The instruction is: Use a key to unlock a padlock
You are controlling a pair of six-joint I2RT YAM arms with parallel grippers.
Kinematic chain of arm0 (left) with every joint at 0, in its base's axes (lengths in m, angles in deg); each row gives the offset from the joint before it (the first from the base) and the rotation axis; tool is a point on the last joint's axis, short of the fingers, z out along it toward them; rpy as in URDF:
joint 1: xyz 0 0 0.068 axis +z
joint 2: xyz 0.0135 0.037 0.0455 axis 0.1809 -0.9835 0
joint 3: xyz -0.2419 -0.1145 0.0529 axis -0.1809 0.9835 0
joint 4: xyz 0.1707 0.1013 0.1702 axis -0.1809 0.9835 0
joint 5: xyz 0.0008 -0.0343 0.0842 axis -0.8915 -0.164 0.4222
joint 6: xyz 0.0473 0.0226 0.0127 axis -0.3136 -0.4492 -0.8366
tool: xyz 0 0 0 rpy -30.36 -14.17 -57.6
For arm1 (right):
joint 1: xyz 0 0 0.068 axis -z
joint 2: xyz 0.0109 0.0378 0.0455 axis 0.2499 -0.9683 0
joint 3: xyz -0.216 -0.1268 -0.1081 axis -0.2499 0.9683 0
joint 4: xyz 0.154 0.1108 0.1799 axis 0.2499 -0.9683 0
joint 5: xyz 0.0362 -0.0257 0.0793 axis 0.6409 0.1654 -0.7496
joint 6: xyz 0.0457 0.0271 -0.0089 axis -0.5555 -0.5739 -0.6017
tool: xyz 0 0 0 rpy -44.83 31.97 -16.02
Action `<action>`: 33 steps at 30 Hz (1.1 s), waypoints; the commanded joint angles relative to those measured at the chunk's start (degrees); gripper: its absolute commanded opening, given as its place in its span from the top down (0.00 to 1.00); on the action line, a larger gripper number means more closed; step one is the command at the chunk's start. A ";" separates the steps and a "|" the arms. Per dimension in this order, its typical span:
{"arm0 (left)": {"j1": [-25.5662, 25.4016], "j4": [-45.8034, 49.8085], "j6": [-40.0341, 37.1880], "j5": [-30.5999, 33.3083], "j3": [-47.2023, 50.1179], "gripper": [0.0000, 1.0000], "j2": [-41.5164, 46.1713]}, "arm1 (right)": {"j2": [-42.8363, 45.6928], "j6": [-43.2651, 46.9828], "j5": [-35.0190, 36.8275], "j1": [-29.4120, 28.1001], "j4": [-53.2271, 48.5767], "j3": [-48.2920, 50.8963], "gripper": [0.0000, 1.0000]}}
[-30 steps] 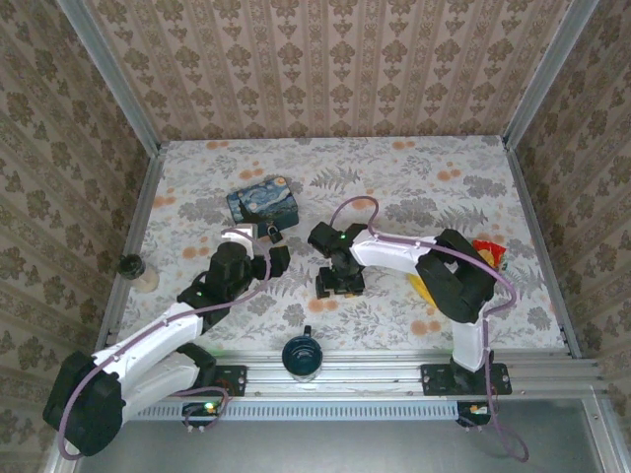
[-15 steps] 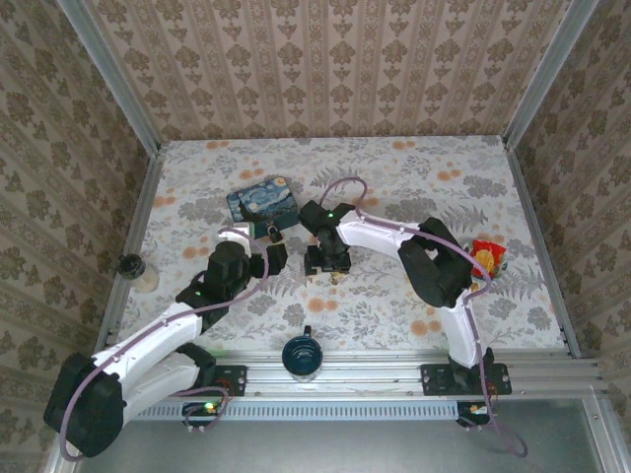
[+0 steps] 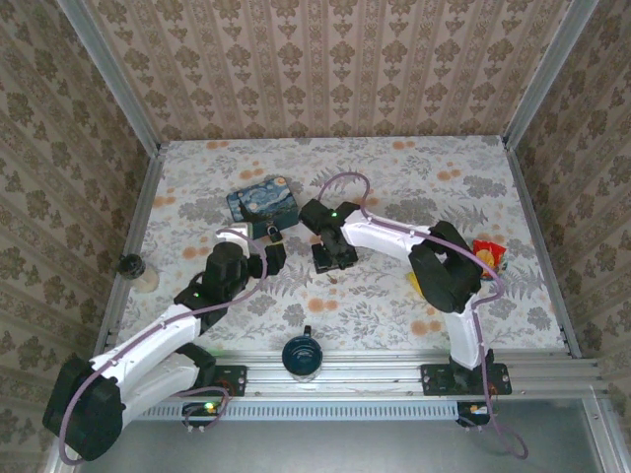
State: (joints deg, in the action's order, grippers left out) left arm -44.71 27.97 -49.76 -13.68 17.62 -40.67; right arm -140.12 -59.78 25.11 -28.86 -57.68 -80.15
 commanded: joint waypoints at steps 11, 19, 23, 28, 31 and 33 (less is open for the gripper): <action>0.44 2.13 -0.15 -0.05 1.14 0.00 3.15 | -2.34 1.09 1.17 0.82 -1.39 -1.07 0.64; 0.44 1.96 0.14 -0.13 1.43 0.00 3.54 | -2.20 1.18 -3.51 0.52 -0.64 0.71 0.65; 0.44 1.61 -0.17 -0.18 1.18 0.00 3.09 | -2.11 1.40 -5.29 -0.28 -0.21 2.23 0.68; 0.44 1.28 -0.45 -0.67 0.50 0.00 2.10 | -0.82 1.31 -4.88 -1.55 -0.72 2.66 0.76; 0.45 0.92 -0.39 -0.88 0.55 0.00 1.98 | 0.57 1.69 -4.01 -2.10 -1.30 2.67 0.79; 0.44 0.91 -0.32 -0.80 0.64 0.00 1.95 | 0.98 2.12 -3.70 -2.47 -1.67 2.56 0.83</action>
State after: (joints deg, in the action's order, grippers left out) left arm -44.71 29.54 -49.74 -13.83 18.54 -38.64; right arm -141.74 -58.31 21.22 -30.83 -57.68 -77.99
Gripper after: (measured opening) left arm 0.999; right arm 0.182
